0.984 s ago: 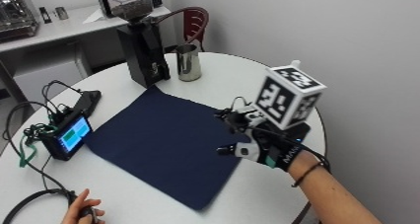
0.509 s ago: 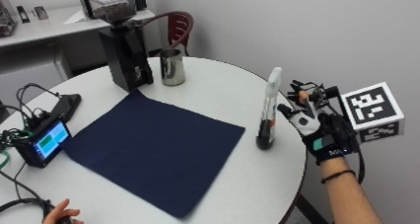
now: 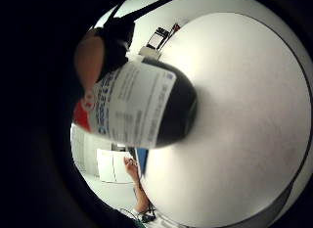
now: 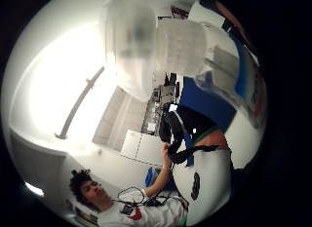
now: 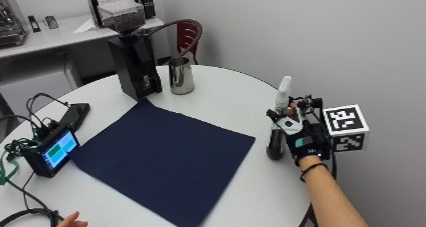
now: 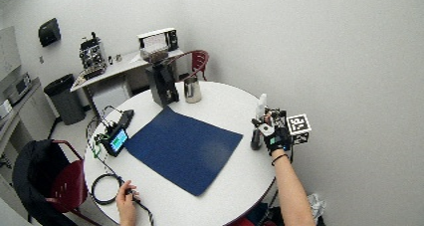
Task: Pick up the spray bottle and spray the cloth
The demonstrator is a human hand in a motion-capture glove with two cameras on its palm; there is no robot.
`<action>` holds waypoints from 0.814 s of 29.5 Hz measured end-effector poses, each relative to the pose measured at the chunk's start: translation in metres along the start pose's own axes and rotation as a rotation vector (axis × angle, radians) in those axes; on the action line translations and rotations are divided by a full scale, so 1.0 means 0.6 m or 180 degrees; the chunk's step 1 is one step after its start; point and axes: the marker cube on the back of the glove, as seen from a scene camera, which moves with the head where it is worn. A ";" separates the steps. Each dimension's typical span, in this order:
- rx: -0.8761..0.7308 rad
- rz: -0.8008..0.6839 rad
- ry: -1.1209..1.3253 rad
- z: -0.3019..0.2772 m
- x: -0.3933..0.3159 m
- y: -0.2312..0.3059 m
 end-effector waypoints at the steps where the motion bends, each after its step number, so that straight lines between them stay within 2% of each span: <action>1: 0.0089 -0.0040 0.0012 0.000 -0.001 -0.002; 5: 0.0334 -0.0134 0.0073 0.000 0.002 -0.009; 14: 0.0527 -0.0124 0.0158 -0.021 0.040 -0.013; 19: 0.0203 -0.0197 0.0087 -0.045 0.023 -0.008; 24: -0.0401 -0.0293 -0.0104 -0.056 -0.063 -0.021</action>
